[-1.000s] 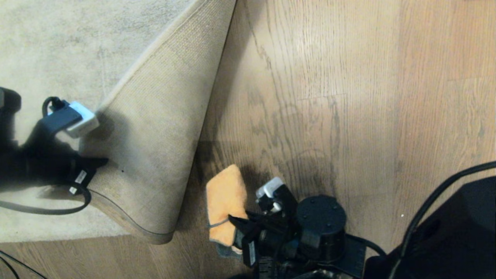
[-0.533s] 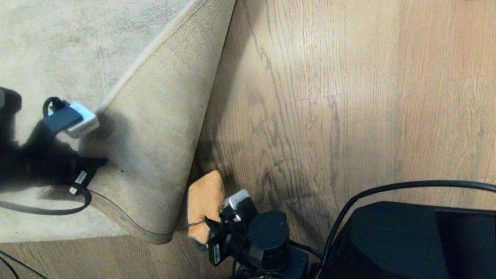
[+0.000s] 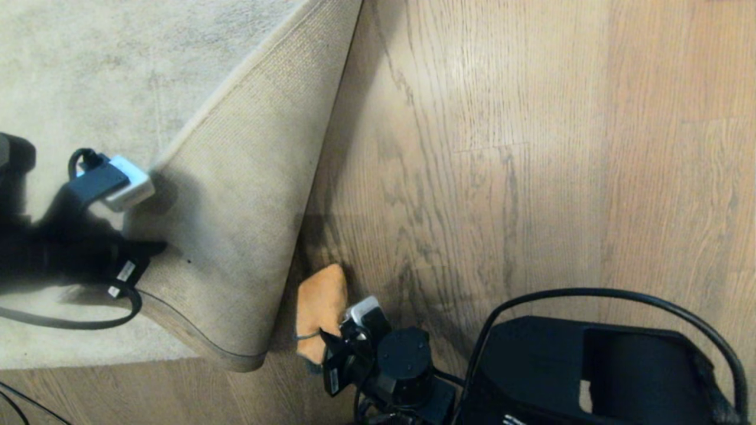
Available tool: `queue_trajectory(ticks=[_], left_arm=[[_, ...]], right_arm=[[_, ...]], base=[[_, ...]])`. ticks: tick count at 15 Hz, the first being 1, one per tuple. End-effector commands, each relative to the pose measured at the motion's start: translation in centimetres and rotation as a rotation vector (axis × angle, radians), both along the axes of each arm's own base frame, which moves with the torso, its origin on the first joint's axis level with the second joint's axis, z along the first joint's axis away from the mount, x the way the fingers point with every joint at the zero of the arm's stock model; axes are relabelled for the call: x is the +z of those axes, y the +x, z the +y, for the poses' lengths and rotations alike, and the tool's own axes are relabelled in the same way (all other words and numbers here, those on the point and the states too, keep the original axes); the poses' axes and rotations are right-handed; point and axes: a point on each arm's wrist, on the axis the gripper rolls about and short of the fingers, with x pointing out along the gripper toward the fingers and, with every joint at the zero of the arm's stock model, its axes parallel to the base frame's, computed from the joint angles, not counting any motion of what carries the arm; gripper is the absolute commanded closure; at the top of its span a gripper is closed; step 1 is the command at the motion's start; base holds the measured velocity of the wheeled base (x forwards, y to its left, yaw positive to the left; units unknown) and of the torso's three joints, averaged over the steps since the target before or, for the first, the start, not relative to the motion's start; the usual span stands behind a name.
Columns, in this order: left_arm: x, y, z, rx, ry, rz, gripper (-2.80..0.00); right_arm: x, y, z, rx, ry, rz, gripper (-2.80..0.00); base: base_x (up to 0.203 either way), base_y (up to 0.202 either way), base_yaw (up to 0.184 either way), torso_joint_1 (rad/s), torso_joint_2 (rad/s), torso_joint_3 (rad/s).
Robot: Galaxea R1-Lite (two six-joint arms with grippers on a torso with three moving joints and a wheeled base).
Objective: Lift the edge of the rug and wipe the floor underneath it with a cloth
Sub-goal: Wipe the floor under the carpet with a rag
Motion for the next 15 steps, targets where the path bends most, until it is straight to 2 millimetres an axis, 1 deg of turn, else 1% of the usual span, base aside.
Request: queue_trajectory(ticks=[1,4,8,12,15], left_arm=[[-0.1,-0.1,0.0,0.002,0.007,0.003,0.0],[-0.2,-0.2,-0.1,-0.001,0.008,0.007,0.0],[-0.2,-0.2,-0.1,-0.001,0.008,0.007,0.0],[-0.3,-0.1,-0.1,-0.001,0.007,0.01,0.0],[-0.3,-0.2,-0.1,0.0,0.006,0.01,0.0]], right_arm=[[-1.0,1.8,-0.7,-0.045,-0.004,0.003,0.0],[-1.5,4.4,-2.3,-0.114,-0.004,0.002,0.0],[-1.0,6.2,-3.9,-0.165,-0.01,-0.025,0.0],[0.8,6.1,-4.7,-0.176,-0.003,-0.048,0.0],[2.1,5.7,-6.1,-0.189,-0.034,-0.063,0.0]], base=[[0.0,0.0,0.0,0.0,0.0,0.0],[0.0,0.0,0.0,0.0,0.0,0.0],[0.0,0.0,0.0,0.0,0.0,0.0],[0.0,0.0,0.0,0.0,0.0,0.0],[0.0,0.0,0.0,0.0,0.0,0.0]])
